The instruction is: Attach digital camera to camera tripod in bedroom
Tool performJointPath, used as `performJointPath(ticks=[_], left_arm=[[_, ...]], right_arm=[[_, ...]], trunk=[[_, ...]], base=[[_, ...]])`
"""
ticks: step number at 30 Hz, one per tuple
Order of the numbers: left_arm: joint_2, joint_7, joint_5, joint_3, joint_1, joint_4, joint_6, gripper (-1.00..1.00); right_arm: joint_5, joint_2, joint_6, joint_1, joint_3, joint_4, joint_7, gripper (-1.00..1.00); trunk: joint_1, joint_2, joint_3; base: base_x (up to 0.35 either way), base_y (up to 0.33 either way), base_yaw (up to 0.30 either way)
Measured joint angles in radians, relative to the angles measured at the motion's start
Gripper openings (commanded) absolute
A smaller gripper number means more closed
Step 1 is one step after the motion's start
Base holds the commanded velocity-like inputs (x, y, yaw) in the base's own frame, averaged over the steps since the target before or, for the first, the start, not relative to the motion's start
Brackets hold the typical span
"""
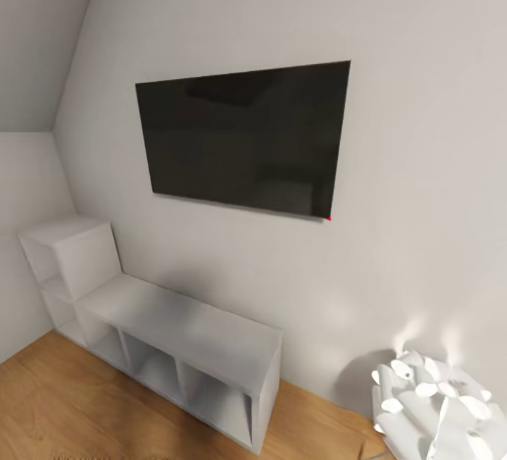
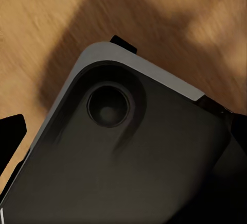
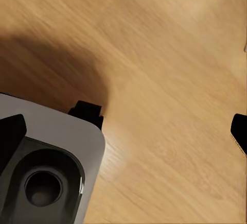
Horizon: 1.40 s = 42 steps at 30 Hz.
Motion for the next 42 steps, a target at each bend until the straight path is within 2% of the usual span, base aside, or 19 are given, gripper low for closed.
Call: performJointPath(ticks=[42], left_arm=[[0.0, 0.0, -0.001, 0.002, 0.0, -0.002, -0.003, 1.0]], right_arm=[[0.0, 0.0, 0.0, 0.0, -0.001, 0.0, 0.0, 1.0]], trunk=[[0.0, 0.0, 0.0]], base=[[0.004, 0.0, 0.255]])
